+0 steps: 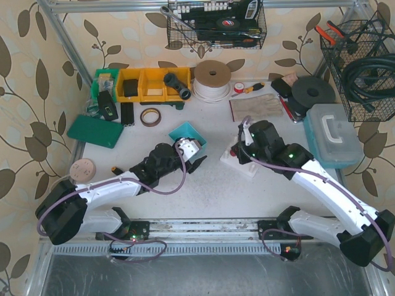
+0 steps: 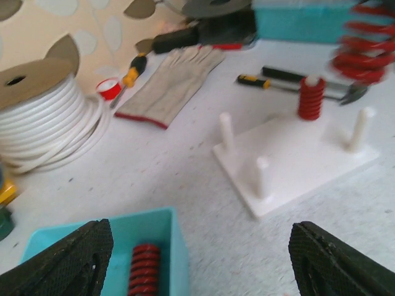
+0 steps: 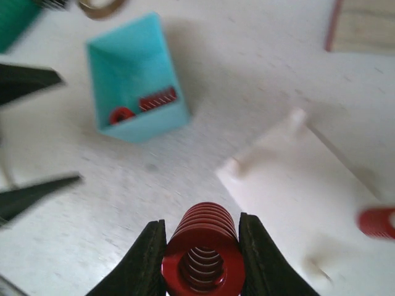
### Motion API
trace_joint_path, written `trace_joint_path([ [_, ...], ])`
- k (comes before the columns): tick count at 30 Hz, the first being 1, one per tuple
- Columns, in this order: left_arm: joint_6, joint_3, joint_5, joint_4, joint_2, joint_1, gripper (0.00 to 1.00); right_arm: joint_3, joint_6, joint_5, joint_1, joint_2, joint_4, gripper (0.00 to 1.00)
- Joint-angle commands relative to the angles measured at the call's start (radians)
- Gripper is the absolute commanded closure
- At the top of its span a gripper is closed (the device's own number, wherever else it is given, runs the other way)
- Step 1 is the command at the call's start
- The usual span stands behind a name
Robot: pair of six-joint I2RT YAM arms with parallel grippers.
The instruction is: Install the large spring
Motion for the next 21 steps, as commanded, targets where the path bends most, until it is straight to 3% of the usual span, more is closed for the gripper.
trace_joint_path([
  [1,0.065,-0.015,-0.215,-0.065,-0.021,-0.006,0.19,-0.023,0.003,0.214,0.005,-0.055,-0.231,1.0],
  [7,0.083,-0.11,-0.341,0.085,-0.044,-0.004,0.18,-0.115,0.036,0.281,0.004,-0.08,-0.242,1.0],
  [21,0.062,-0.157,-0.284,0.092,-0.129,-0.001,0.16,-0.218,0.081,0.305,-0.048,-0.033,-0.077,1.0],
])
